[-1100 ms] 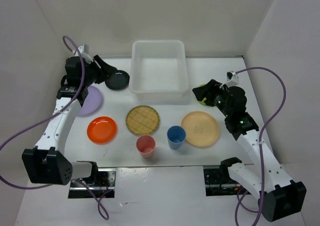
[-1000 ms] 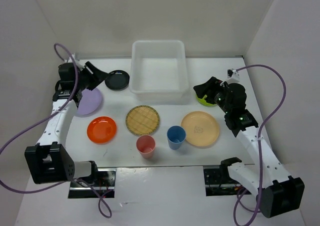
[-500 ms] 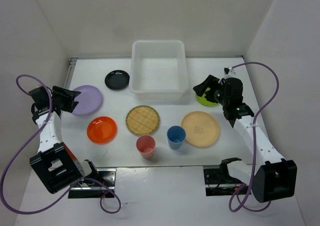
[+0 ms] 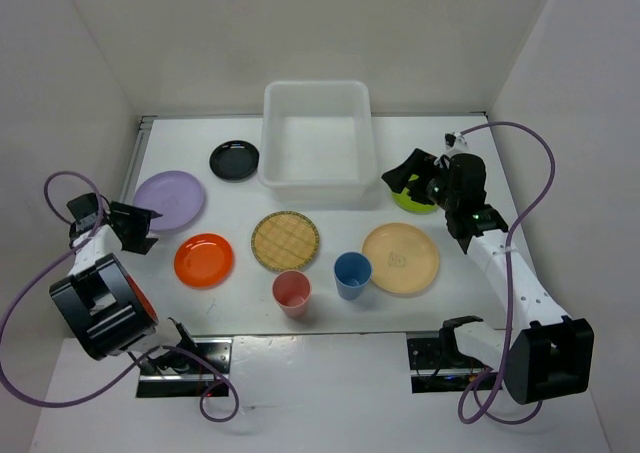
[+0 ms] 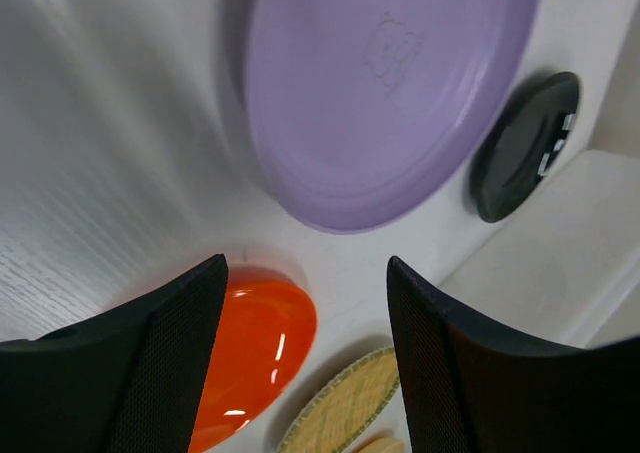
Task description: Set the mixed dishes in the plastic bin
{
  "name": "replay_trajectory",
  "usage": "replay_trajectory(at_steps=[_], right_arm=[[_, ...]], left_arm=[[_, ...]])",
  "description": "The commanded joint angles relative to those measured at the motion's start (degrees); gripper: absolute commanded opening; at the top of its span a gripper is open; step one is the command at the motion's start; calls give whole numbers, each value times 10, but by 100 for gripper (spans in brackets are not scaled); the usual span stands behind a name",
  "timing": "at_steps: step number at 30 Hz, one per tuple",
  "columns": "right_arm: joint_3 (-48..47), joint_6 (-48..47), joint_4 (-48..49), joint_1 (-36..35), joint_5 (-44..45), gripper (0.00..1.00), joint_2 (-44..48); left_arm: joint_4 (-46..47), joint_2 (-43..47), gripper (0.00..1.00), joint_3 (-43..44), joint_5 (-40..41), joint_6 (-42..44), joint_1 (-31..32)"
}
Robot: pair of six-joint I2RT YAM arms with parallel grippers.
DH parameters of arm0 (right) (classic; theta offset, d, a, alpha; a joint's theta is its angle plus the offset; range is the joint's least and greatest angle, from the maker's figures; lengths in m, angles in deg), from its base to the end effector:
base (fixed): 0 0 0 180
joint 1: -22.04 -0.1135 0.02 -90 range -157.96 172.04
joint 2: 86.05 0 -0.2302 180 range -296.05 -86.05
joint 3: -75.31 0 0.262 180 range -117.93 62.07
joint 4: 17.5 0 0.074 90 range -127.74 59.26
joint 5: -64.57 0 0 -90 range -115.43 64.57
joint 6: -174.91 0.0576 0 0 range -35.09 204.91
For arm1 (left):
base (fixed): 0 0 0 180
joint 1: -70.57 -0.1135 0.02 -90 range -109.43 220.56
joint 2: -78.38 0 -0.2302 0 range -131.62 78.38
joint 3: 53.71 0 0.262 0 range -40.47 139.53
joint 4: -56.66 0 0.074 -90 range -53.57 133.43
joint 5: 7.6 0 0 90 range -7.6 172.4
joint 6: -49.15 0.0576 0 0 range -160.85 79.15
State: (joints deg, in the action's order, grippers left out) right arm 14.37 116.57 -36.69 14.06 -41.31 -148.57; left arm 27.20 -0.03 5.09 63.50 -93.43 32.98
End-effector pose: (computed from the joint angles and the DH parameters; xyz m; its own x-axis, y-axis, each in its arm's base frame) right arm 0.2916 0.0568 0.2646 -0.5020 0.4394 -0.7449 -0.1450 0.8064 0.5734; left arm 0.2529 0.1711 0.1540 -0.0390 -0.9782 -0.2037 -0.7240 0.1682 -0.6690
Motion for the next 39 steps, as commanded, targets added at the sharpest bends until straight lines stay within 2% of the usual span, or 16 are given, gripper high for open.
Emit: replay_trajectory(at_steps=[1, 19, 21, 24, 29, 32, 37, 39], right_arm=[[-23, -7, 30, 3, -8, 85, -5], [-28, -12, 24, 3, -24, 86, -21], [-28, -12, 19, 3, -24, 86, -21], [-28, -12, 19, 3, -24, 86, -21], [-28, -18, 19, 3, -24, 86, -21], [-28, -18, 19, 3, -24, 86, -21], [-34, -18, 19, 3, -13, 86, -15], [-34, -18, 14, 3, -7, 87, -15]], left_arm=[[34, -23, 72, -28, 2, 5, -2], [129, -125, 71, -7, 57, -17, -2], [129, -145, 67, 3, 57, -17, -2], [146, -158, 58, 3, 51, -23, -2], [159, -188, 35, 3, 33, -42, -2], [177, -202, 28, 8, 33, -42, -2], [183, -213, 0, 8, 28, -37, -2], [183, -213, 0, 8, 9, -37, -2]])
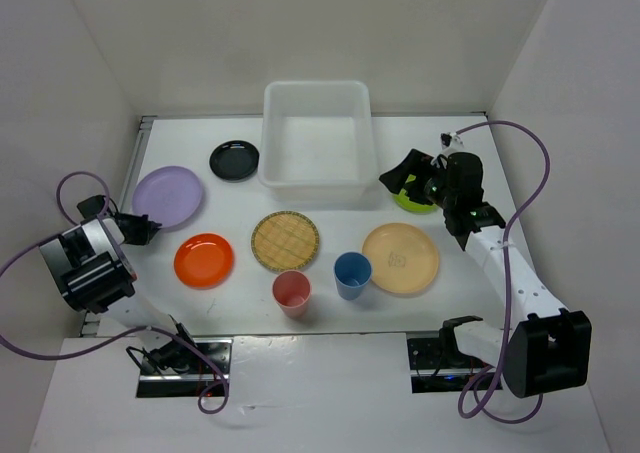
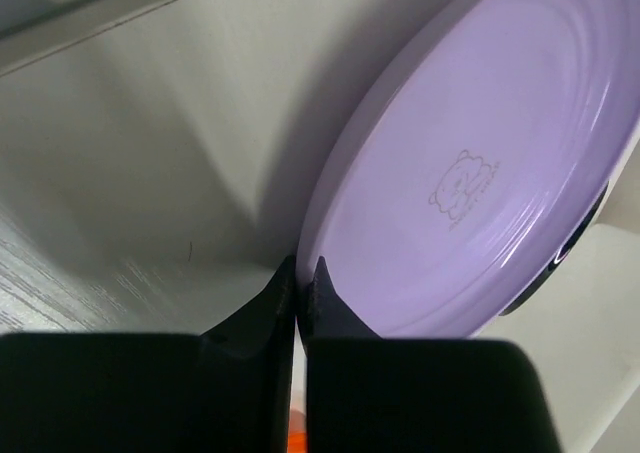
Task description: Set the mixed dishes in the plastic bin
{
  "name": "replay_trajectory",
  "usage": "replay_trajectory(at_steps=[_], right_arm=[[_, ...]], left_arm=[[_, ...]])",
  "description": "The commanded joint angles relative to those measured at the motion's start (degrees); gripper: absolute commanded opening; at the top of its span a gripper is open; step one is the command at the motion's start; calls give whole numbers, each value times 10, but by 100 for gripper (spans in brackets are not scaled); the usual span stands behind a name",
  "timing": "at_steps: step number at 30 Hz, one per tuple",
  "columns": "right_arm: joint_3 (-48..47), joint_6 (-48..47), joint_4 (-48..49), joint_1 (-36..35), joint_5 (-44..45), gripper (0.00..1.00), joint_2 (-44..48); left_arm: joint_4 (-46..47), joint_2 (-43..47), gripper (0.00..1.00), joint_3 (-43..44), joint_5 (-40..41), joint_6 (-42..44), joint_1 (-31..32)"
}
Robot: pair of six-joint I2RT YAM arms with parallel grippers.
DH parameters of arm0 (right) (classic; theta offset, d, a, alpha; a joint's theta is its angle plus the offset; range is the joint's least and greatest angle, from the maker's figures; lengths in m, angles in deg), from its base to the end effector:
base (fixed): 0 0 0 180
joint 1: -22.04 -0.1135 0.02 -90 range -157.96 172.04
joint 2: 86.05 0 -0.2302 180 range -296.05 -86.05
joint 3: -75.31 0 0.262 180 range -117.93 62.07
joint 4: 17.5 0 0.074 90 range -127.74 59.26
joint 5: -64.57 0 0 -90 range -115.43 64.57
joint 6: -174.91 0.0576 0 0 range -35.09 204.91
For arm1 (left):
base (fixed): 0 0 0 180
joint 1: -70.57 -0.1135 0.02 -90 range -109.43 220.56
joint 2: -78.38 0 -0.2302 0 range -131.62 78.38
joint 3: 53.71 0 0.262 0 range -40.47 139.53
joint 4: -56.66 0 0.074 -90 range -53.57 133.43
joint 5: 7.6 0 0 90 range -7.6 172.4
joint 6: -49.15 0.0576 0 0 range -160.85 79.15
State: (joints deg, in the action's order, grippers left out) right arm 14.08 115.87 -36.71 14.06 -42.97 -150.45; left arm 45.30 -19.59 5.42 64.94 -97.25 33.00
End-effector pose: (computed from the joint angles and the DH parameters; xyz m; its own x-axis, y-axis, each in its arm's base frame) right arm 0.2960 0.0590 0.2575 -0.5334 0.4205 -0.7339 -0.1562 0.8038 0.5741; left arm 0.2789 0.1927 0.0781 0.0207 -0.9865 -0.1622 -0.7448 0.0930 -0.6607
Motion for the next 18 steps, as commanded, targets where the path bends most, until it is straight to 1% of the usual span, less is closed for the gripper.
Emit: replay_trajectory(at_steps=[1, 3, 6, 7, 9, 10, 11, 14, 15, 16, 17, 18], right_arm=[[-31, -11, 14, 3, 10, 87, 9], [-31, -16, 9, 3, 10, 87, 15], [-31, -16, 4, 3, 16, 87, 20], [-31, -16, 4, 3, 16, 87, 26], [-31, -11, 4, 3, 22, 87, 26], [-31, -11, 4, 3, 27, 87, 26], [-31, -4, 10, 3, 33, 87, 31], [-39, 1, 11, 3, 38, 90, 31], [-44, 2, 3, 3, 38, 90, 31], [-44, 2, 3, 3, 52, 90, 31], [-44, 7, -3, 3, 60, 90, 40], [-44, 7, -4, 3, 66, 90, 48]], left_arm=[[2, -5, 0, 5, -6, 2, -2], [-6, 16, 0, 10, -13, 2, 4], [-36, 82, 0, 25, 10, 2, 18], [-41, 119, 0, 41, 15, 2, 23], [-57, 166, 0, 65, 15, -4, 48], [-70, 179, 0, 81, 30, -4, 62], [-78, 196, 0, 120, 43, -4, 98], [-84, 202, 0, 178, 71, -10, 159], [-84, 190, 0, 219, 71, -10, 198], [-90, 178, 0, 242, 71, -10, 217], [-95, 147, 0, 265, 71, -4, 236], [-95, 129, 0, 288, 71, -4, 269]])
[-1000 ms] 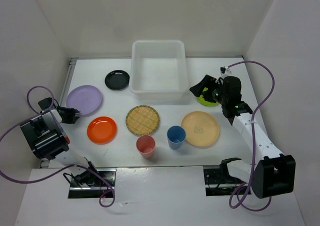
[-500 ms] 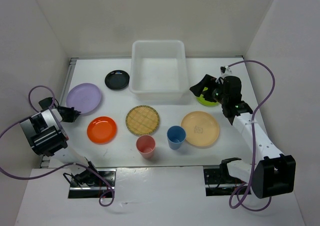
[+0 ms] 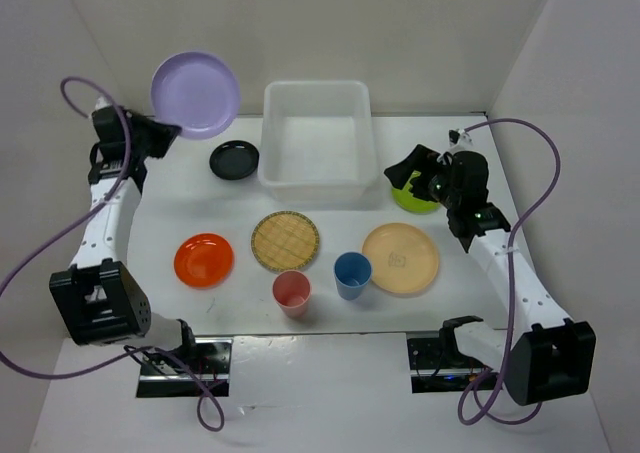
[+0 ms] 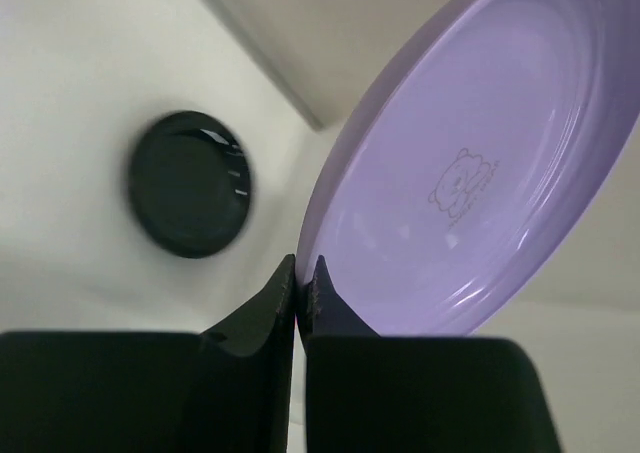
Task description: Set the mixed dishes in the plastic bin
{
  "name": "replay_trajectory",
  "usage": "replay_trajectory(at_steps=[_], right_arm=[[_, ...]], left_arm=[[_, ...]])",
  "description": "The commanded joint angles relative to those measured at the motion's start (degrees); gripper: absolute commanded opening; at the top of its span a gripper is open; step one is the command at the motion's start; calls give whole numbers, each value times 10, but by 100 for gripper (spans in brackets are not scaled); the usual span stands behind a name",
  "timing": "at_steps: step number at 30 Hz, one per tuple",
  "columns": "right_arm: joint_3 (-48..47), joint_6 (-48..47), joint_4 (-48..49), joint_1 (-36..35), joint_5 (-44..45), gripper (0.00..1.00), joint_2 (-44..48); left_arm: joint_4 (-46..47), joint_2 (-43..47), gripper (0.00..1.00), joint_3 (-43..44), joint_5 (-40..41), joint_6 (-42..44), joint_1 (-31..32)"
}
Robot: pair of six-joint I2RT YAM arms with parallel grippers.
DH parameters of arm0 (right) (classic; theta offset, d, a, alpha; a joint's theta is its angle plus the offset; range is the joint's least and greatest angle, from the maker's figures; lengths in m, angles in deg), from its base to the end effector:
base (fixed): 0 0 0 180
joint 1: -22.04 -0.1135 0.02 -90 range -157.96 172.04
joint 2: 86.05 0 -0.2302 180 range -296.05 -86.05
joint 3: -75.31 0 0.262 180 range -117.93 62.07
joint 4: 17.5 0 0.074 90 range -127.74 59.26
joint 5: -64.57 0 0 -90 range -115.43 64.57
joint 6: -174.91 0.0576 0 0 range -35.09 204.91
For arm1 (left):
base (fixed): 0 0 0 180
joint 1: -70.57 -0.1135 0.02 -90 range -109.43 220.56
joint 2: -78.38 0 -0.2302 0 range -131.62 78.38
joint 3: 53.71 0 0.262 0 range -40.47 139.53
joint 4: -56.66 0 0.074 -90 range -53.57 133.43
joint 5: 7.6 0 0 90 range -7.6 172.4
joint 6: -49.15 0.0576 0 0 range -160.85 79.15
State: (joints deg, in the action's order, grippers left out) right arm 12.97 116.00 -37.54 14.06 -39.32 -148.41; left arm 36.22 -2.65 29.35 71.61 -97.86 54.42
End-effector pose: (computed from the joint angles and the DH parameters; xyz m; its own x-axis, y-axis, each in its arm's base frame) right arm 0.2924 0.0550 0.2728 -0.4758 0.4395 -0.7619 -0.1312 0.8210 0.5556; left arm 0.3582 0.0925 0.3089 -0.0791 -0.8807 -0.4670 -0.3103 0.4670 -0.8280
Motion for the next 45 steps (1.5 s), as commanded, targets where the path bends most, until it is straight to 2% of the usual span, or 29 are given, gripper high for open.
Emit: replay_trajectory(at_steps=[1, 8, 11, 12, 16, 22, 23, 24, 26, 27, 30, 34, 35, 38, 44, 45], right_arm=[[-27, 12, 5, 3, 42, 90, 47], [9, 36, -20, 3, 66, 90, 135], [15, 36, -41, 3, 87, 90, 163], [15, 36, -54, 8, 92, 90, 168], [15, 42, -75, 13, 117, 90, 184], [25, 53, -94, 13, 134, 90, 211], [25, 53, -94, 18, 134, 90, 211], [25, 53, -94, 18, 134, 90, 218], [25, 53, -99, 18, 134, 90, 218], [25, 53, -99, 18, 134, 90, 218], [20, 53, -105, 24, 134, 90, 218], [20, 53, -105, 24, 134, 90, 218], [20, 53, -105, 24, 134, 90, 218], [20, 53, -105, 24, 134, 90, 218], [25, 53, -100, 29, 128, 90, 218], [25, 53, -100, 29, 128, 90, 218]], left_arm=[[-4, -60, 0, 91, 4, 8, 72], [-36, -264, 0, 260, 4, 14, 187], [-88, -350, 0, 376, 4, 41, 226], [-121, -372, 0, 440, 4, 50, 243], [-187, -480, 0, 567, 10, 81, 266], [-266, -587, 0, 703, 28, 106, 293], [-310, -609, 0, 738, 28, 113, 298], [-336, -661, 0, 833, 28, 113, 299], [-420, -723, 0, 950, 33, 119, 304], [-449, -789, 0, 1085, 48, 112, 309], [-435, -780, 0, 1013, 46, 103, 309], [-483, -830, 0, 1088, 69, 103, 316], [-483, -831, 1, 1076, 69, 96, 316], [-486, -842, 9, 1098, 76, 96, 316], [-497, -864, 19, 1098, 69, 102, 316], [-498, -864, 24, 1098, 69, 102, 316]])
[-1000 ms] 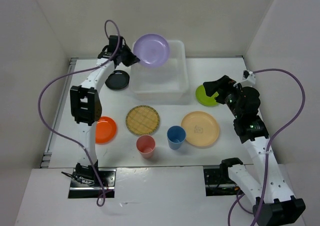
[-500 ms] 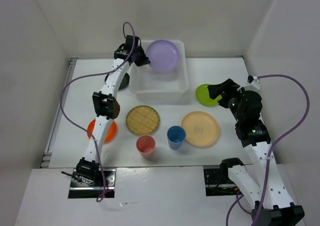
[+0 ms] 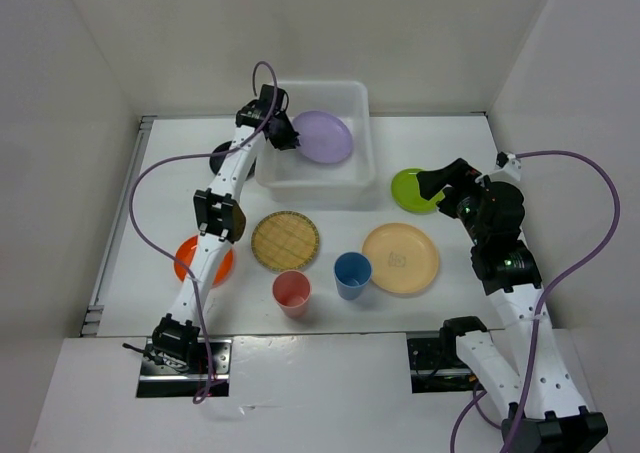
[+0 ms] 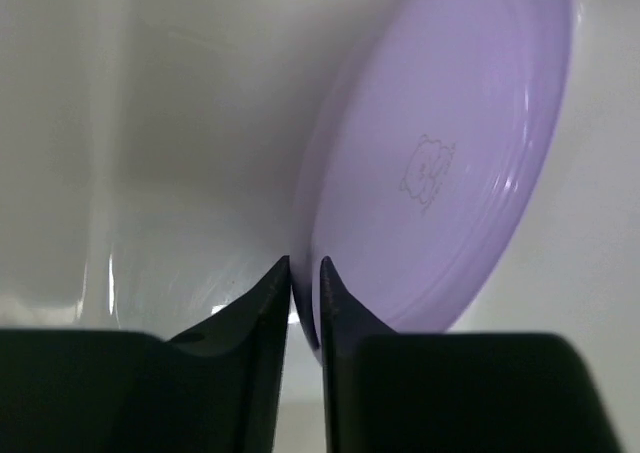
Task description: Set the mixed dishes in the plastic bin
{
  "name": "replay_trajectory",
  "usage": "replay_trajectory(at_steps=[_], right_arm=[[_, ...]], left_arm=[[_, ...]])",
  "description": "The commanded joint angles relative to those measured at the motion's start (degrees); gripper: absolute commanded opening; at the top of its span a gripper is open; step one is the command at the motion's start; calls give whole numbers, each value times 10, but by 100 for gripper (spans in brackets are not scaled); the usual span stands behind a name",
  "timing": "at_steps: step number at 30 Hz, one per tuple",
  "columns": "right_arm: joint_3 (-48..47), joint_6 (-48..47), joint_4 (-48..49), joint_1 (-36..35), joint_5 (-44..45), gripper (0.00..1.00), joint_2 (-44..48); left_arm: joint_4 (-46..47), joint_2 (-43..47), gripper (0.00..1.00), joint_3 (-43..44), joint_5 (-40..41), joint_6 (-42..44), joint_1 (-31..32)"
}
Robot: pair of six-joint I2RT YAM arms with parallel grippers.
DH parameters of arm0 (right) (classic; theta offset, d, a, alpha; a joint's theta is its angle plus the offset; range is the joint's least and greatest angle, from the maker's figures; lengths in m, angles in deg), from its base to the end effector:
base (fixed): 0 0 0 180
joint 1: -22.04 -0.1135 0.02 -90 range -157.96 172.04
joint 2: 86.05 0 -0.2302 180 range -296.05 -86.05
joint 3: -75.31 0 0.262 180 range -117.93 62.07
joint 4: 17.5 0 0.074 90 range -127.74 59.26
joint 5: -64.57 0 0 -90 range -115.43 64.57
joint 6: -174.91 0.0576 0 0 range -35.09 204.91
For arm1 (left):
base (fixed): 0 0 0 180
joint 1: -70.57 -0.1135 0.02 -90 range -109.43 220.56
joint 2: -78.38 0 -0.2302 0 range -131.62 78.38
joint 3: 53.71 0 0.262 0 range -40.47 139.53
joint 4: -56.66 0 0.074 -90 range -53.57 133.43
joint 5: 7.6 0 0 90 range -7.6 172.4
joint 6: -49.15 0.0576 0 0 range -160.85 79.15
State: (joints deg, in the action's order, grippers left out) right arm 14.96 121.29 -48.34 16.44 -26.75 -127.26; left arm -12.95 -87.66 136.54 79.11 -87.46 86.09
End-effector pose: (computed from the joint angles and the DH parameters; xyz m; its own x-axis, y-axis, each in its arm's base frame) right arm 0.2220 0.0231 0.3244 -0.2337 0.5729 -0.7856 0.0231 0.8110 0.5846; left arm 0.5529 -0.1570 0.1828 -0.6936 -0.5603 -0.4527 -0.2884 0.7919 -0.5383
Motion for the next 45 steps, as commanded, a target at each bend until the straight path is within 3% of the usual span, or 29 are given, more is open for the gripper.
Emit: replay_trajectory(at_steps=[1, 9, 14, 21, 29, 45], right_arm=[[5, -5, 8, 5, 3, 90, 6], [0, -5, -28, 5, 30, 90, -14], [-17, -31, -67, 17, 44, 90, -91], [-70, -105, -138, 17, 39, 91, -292], [-124, -208, -195, -1, 70, 93, -381], [-167, -285, -217, -2, 19, 94, -536]], left_arm=[[-6, -19, 27, 26, -6, -2, -1], [0, 8, 49, 26, -1, 3, 5], [5, 59, 52, 26, 5, 15, 5], [10, 182, 55, 26, -26, 41, 10], [-1, 319, 56, 26, -78, 84, 15], [-55, 367, 58, 26, -125, 140, 37]])
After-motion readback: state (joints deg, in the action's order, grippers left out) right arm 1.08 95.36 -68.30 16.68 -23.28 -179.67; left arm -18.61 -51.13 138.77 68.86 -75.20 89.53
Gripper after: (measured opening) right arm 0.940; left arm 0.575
